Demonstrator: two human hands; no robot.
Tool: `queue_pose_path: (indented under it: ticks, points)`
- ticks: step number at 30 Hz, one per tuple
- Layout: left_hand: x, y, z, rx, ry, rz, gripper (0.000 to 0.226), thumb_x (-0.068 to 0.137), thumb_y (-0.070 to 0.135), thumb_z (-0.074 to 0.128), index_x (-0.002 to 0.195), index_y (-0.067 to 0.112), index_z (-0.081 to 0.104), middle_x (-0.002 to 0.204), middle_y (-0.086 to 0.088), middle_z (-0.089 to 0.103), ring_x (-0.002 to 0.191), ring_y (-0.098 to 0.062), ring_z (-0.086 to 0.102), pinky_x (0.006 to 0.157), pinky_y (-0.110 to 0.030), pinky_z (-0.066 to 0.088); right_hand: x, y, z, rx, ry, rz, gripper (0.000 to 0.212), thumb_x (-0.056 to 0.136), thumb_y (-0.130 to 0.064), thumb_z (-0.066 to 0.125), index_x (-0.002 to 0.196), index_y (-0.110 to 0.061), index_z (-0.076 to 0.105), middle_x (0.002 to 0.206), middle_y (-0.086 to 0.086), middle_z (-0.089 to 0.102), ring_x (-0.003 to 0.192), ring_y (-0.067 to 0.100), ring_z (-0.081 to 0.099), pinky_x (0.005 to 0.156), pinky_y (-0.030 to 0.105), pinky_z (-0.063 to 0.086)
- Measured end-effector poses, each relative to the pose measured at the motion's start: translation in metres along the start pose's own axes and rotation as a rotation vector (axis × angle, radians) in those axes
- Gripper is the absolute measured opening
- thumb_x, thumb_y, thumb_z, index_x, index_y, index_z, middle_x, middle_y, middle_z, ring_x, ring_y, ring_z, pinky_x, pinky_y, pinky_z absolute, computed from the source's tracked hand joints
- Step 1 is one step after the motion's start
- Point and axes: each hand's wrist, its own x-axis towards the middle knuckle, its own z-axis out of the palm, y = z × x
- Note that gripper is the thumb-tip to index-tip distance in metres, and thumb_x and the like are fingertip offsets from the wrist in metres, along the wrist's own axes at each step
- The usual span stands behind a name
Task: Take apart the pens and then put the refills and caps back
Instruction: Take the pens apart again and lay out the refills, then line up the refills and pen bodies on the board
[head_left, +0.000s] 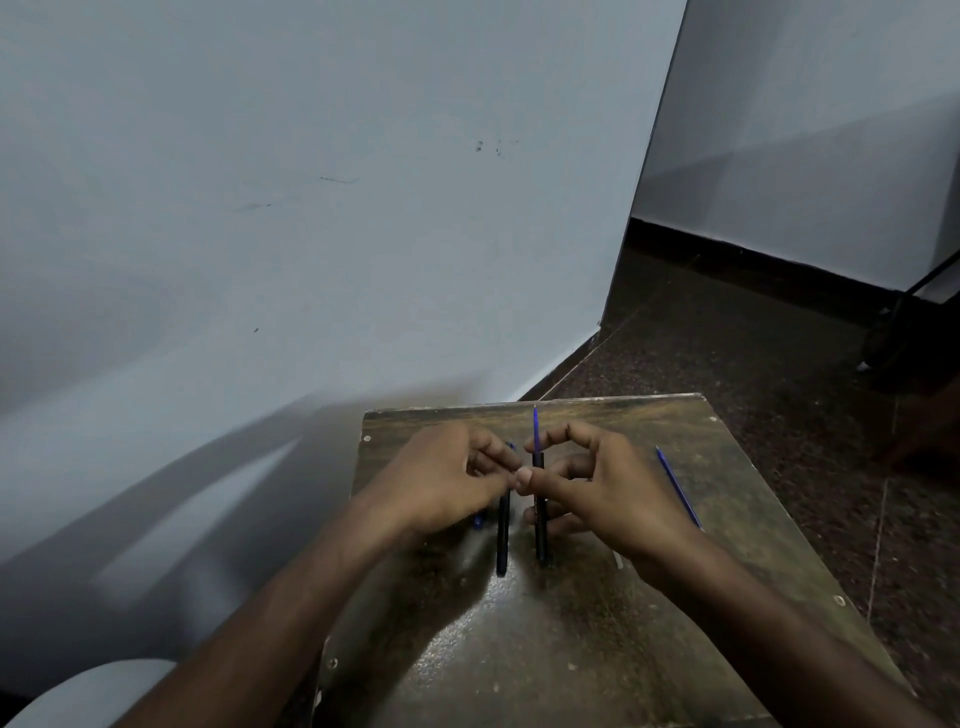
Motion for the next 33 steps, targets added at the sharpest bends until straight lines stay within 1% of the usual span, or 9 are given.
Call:
queue_pose_path:
  ticks: [3,6,8,12,16,19,26,31,33]
  points:
    - [-0.003,0.001,0.001,-0.04,-0.108,0.035,0.027,0.08,0.038,0.084,0.105,0.032,0.077,0.095,0.016,0.081,0.089,-0.005,0.077,0.091,-0.034,0.063,0.001,0.001,0.002,0.078,-0.015,0.017,0.018,0.1,-0.018,0.077,0.117,-0.018,0.07,0.094,0.011,0.085,0.078,0.023,0.083,0.065,0.037,0.067]
    - [-0.003,0.003,0.007,-0.031,-0.06,0.05,0.034,0.079,0.054,0.089,0.102,0.034,0.075,0.095,0.012,0.081,0.086,-0.007,0.079,0.084,-0.036,0.068,0.002,0.0,0.002,0.151,-0.012,0.023,0.015,0.104,-0.023,0.073,0.114,-0.012,0.071,0.096,0.014,0.085,0.072,0.023,0.081,0.062,0.036,0.066]
    - [-0.003,0.004,0.011,-0.026,0.022,0.058,0.028,0.081,0.053,0.091,0.097,0.037,0.074,0.088,0.012,0.081,0.076,0.0,0.077,0.081,-0.034,0.068,0.004,-0.001,0.002,0.21,-0.005,0.031,0.018,0.105,-0.027,0.071,0.109,-0.009,0.071,0.097,0.016,0.084,0.07,0.025,0.08,0.06,0.035,0.066]
    - [-0.002,0.003,0.012,-0.103,0.015,0.038,0.029,0.083,0.046,0.092,0.102,0.033,0.074,0.087,0.009,0.085,0.08,-0.009,0.082,0.084,-0.041,0.069,0.008,0.001,0.0,0.319,0.02,0.07,0.02,0.105,-0.026,0.071,0.103,-0.007,0.075,0.101,0.018,0.083,0.07,0.031,0.079,0.059,0.035,0.066]
    - [-0.002,0.002,0.011,-0.134,0.002,0.04,0.037,0.086,0.04,0.091,0.115,0.035,0.07,0.087,0.011,0.086,0.076,-0.003,0.082,0.08,-0.03,0.067,0.012,0.004,-0.003,0.387,0.063,0.085,0.016,0.1,-0.024,0.078,0.092,-0.01,0.078,0.1,0.013,0.084,0.076,0.036,0.079,0.061,0.033,0.066]
    - [-0.002,0.001,0.012,-0.051,0.003,0.067,0.037,0.086,0.042,0.09,0.117,0.034,0.072,0.083,0.018,0.084,0.075,0.008,0.077,0.075,-0.019,0.054,0.015,0.007,-0.007,0.366,0.087,0.081,0.023,0.098,-0.025,0.079,0.101,-0.002,0.079,0.099,0.016,0.084,0.078,0.03,0.079,0.067,0.031,0.067]
    - [0.001,-0.001,0.013,-0.048,0.015,0.071,0.019,0.082,0.04,0.094,0.094,0.03,0.082,0.08,0.018,0.083,0.072,0.004,0.077,0.063,-0.006,0.053,0.024,-0.003,-0.031,0.475,0.311,-0.114,0.019,0.1,-0.025,0.077,0.099,-0.006,0.079,0.087,0.008,0.078,0.067,0.011,0.071,0.067,0.024,0.064]
    - [0.001,-0.003,0.011,-0.037,0.03,0.075,0.018,0.083,0.042,0.093,0.092,0.032,0.082,0.081,0.019,0.082,0.072,0.005,0.076,0.061,-0.004,0.05,0.025,-0.008,-0.065,0.389,0.391,-0.162,0.019,0.099,-0.026,0.078,0.1,-0.007,0.083,0.086,0.007,0.08,0.071,0.011,0.071,0.068,0.023,0.063]
    - [0.001,-0.004,0.011,-0.039,0.03,0.076,0.018,0.083,0.043,0.093,0.092,0.033,0.081,0.083,0.02,0.082,0.073,0.006,0.076,0.062,-0.003,0.05,0.024,-0.006,-0.078,0.137,0.374,-0.149,0.014,0.097,-0.027,0.08,0.093,-0.015,0.085,0.08,0.002,0.081,0.068,0.009,0.073,0.063,0.019,0.061]
